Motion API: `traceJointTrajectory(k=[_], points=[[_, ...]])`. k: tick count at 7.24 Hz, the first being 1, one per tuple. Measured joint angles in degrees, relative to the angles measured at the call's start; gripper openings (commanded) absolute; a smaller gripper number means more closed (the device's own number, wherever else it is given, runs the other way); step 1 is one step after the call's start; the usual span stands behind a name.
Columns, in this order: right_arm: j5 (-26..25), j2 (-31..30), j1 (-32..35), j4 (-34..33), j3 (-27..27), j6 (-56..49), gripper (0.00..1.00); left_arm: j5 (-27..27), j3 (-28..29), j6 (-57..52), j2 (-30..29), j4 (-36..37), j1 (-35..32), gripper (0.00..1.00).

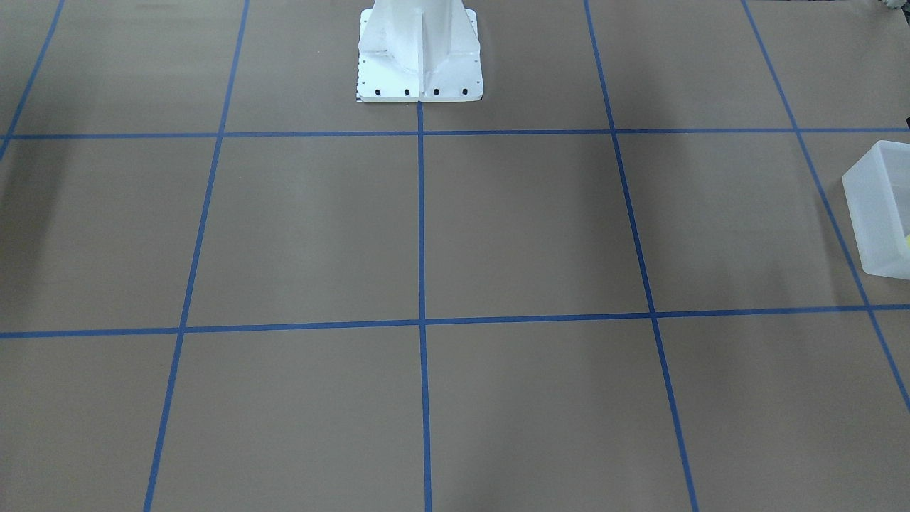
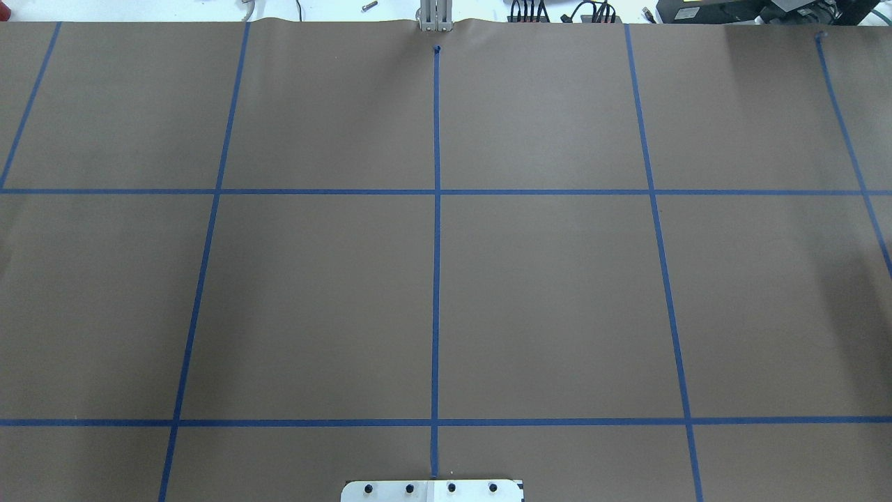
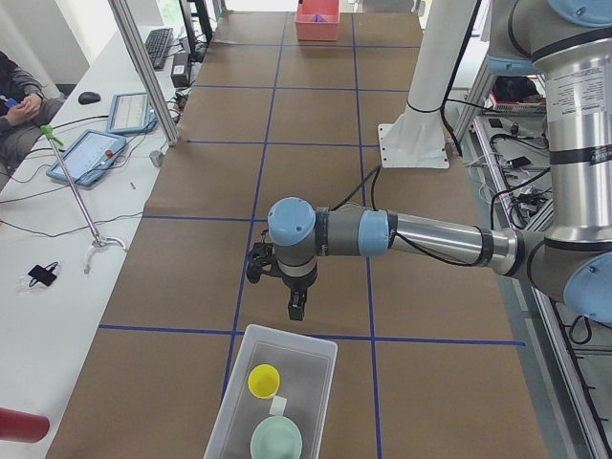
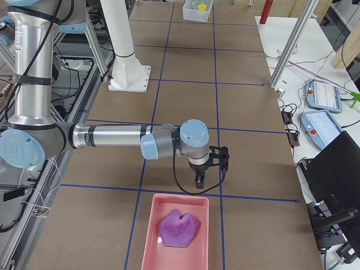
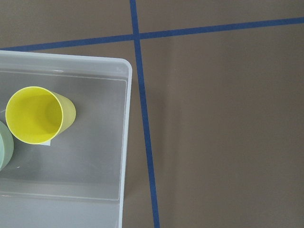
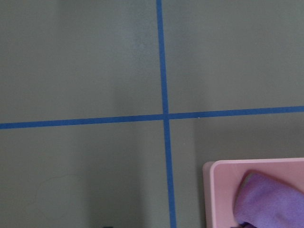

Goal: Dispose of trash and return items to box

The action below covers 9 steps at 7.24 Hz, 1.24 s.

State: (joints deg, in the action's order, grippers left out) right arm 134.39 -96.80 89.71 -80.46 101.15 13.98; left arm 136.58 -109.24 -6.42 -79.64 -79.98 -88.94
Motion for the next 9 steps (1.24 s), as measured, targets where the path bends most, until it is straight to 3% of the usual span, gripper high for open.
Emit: traceJointTrajectory(k=[3,5,7,9], points=[[-1.9,-1.7,-7.3,-5.7,4.0,-0.8,1.0,0.0,0.0,0.0,0.0,0.0,0.0,0.98],[-4.9,-3.0,-7.1,-13.3,6.9,-8.9,1.0,0.0,0.1,0.0,-0.1,0.0,0.1,0.98],[-9.8,-3.5,-6.3,-15.5,7.5,-10.7,1.0,0.0,0.1,0.0,-0.1,0.0,0.1,0.98],[-11.1,-4.0,-5.4,-15.7,7.5,-10.4,1.0,0.0,0.2,0.1,-0.1,0.0,0.1,0.98]])
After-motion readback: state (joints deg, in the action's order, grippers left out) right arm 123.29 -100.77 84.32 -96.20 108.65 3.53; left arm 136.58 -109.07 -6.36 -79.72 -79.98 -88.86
